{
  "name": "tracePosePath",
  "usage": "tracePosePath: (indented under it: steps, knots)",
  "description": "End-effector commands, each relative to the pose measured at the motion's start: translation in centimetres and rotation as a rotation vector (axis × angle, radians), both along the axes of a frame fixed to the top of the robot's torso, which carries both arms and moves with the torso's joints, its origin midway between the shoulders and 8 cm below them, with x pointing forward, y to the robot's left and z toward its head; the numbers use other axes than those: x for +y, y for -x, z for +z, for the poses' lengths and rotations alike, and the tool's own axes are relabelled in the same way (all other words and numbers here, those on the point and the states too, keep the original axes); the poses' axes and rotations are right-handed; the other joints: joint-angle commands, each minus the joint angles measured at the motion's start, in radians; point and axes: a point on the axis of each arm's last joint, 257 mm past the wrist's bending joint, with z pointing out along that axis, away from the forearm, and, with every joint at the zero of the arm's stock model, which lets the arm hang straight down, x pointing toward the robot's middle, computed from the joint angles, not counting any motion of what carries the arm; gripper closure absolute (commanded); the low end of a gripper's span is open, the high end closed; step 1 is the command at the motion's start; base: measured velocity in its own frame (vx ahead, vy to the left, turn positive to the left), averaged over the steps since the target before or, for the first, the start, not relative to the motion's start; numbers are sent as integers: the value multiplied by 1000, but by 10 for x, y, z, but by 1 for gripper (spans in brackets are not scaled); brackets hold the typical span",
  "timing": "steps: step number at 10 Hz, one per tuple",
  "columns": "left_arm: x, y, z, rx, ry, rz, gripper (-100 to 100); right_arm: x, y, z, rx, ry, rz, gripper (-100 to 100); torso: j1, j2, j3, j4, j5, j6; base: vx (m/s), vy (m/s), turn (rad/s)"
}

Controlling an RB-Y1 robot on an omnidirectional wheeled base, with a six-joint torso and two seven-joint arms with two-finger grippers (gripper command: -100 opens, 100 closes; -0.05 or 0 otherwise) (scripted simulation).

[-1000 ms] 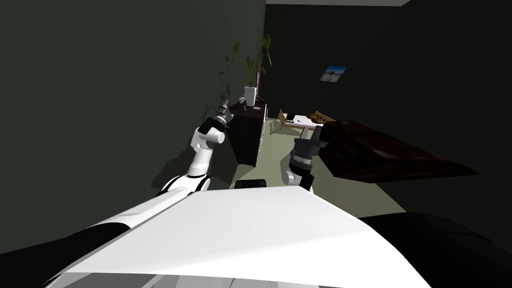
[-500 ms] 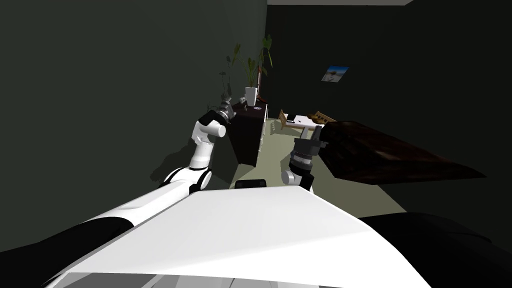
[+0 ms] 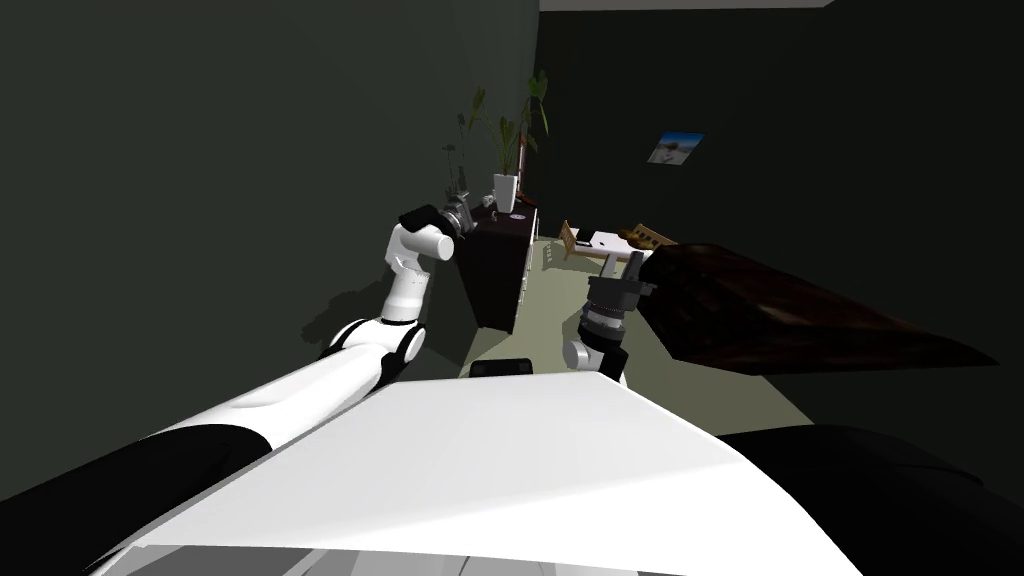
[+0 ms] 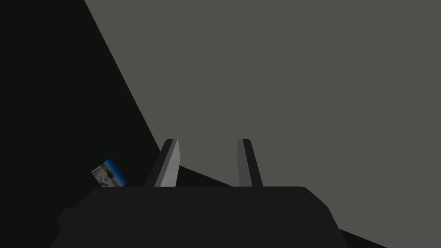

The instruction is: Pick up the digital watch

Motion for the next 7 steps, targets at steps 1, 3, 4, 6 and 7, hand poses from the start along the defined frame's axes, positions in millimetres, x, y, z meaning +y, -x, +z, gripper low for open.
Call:
tracePosePath:
  steps: [1,3,4,6,7]
  knots:
    - [-6,-3,7,6,-2,-6,-100,0,0,0,0,0,0,0,0,0,0,0,0,0,0,0,0]
    - [-16,-13,9,68,5,-24,-100,0,0,0,0,0,0,0,0,0,0,0,0,0,7,0,40]
    - [-21,-18,3,117,21,-40,-100,0,0,0,0,0,0,0,0,0,0,0,0,0,17,2,50]
    - [-28,-21,15,127,9,-43,-100,0,0,0,0,0,0,0,0,-1,-1,0,0,0,12,0,9]
    - [-33,-25,8,186,18,-58,-100,0,0,0,0,0,0,0,0,0,0,0,0,0,19,4,38]
